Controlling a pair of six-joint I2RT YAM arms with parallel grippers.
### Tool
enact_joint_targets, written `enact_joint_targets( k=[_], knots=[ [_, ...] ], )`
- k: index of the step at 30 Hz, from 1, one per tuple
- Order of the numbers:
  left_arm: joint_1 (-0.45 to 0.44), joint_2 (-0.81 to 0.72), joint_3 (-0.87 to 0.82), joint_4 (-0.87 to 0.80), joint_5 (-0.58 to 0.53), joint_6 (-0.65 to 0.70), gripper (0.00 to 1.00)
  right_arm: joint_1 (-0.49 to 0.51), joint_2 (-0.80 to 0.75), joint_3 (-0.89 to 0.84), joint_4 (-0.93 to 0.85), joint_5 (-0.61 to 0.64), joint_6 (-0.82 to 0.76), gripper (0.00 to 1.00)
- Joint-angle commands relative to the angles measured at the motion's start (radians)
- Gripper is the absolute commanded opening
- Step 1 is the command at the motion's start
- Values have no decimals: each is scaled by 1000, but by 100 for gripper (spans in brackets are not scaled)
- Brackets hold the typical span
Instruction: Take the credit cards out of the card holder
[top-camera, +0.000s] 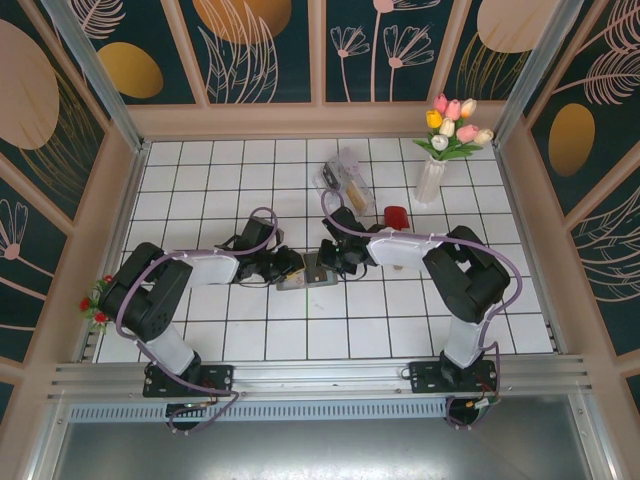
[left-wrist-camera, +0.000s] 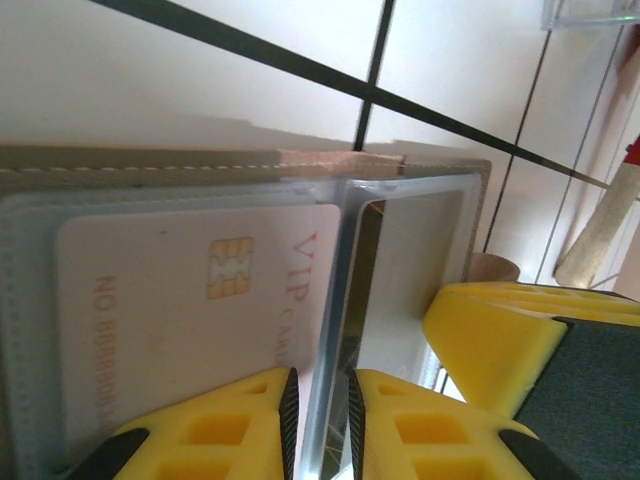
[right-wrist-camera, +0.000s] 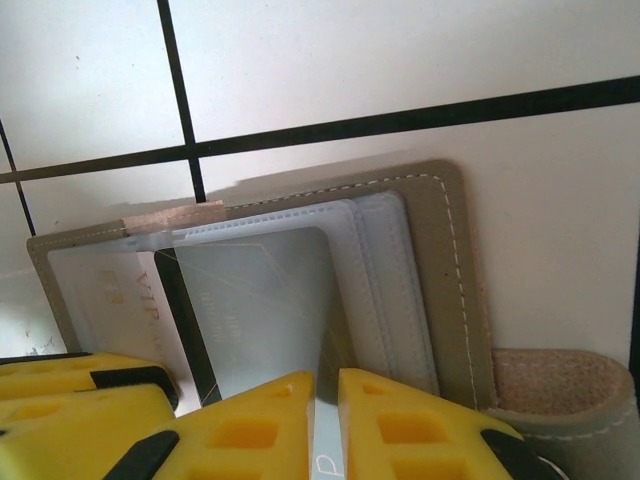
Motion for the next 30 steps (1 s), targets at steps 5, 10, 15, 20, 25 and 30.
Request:
enact_joint_targets(
  k=[5,10,15,20,25,30],
  knots=[
    [-5,30,26,19,51,25,24,5,21,-19,-31,-9,7,17],
    [-5,71,11,21,46,24,24,3,18,-31,-25,-11,11,17],
    [-5,80,21,34,67,37,22,3,27,-36,-22,-29,10,16],
    [-5,86,35,23,65,52,21,3,33,-35,-28,-29,10,16],
    [-5,82,35,32,73,58,20,3,35,-38,-22,-33,13,16],
    [-5,75,29,64,89,74,19,3,40,-40,-14,-48,11,16]
  ],
)
